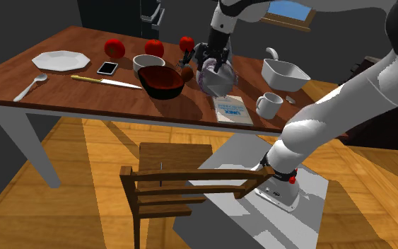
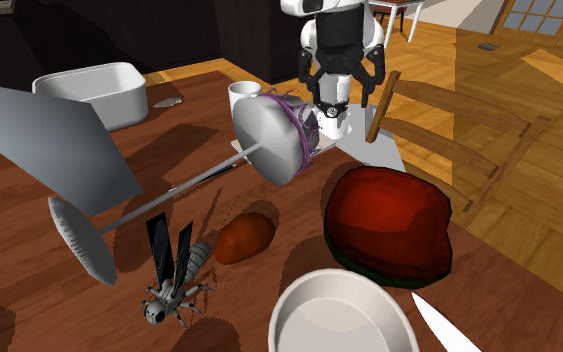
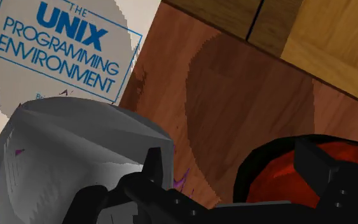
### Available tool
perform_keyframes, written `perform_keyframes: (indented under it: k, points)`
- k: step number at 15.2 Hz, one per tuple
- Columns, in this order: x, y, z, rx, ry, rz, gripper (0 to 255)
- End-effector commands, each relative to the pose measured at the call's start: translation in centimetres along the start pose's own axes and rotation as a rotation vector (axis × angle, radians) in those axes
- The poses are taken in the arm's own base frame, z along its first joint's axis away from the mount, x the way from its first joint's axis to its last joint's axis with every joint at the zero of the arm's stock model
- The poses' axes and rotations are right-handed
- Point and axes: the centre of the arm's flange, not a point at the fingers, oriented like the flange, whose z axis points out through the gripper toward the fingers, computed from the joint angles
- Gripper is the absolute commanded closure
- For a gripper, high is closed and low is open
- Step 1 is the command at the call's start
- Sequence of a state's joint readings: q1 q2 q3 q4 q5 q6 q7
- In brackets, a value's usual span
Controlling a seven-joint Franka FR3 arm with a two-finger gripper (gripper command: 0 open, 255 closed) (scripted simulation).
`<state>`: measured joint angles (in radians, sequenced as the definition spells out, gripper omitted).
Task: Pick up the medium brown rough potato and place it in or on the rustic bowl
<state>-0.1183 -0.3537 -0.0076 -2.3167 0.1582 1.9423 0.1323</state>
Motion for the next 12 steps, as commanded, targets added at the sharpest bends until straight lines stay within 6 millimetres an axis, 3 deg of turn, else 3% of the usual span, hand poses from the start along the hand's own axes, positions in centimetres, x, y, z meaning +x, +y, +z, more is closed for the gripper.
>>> perform_keyframes:
  k: [1,7,8,9,12]
  points:
    - [2.4,0.9,1.1,0.015,0.019,0.046,0]
    - [8.8,3.5,3.6,0.061,0.075,0.176,0]
    - [7.8,-0.5,1.9,0.399,0.023,0.321,0]
    - [7.8,-0.5,1.9,0.399,0.023,0.321,0]
    - [10.2,1.2,3.3,0.367,0.051,0.348,0]
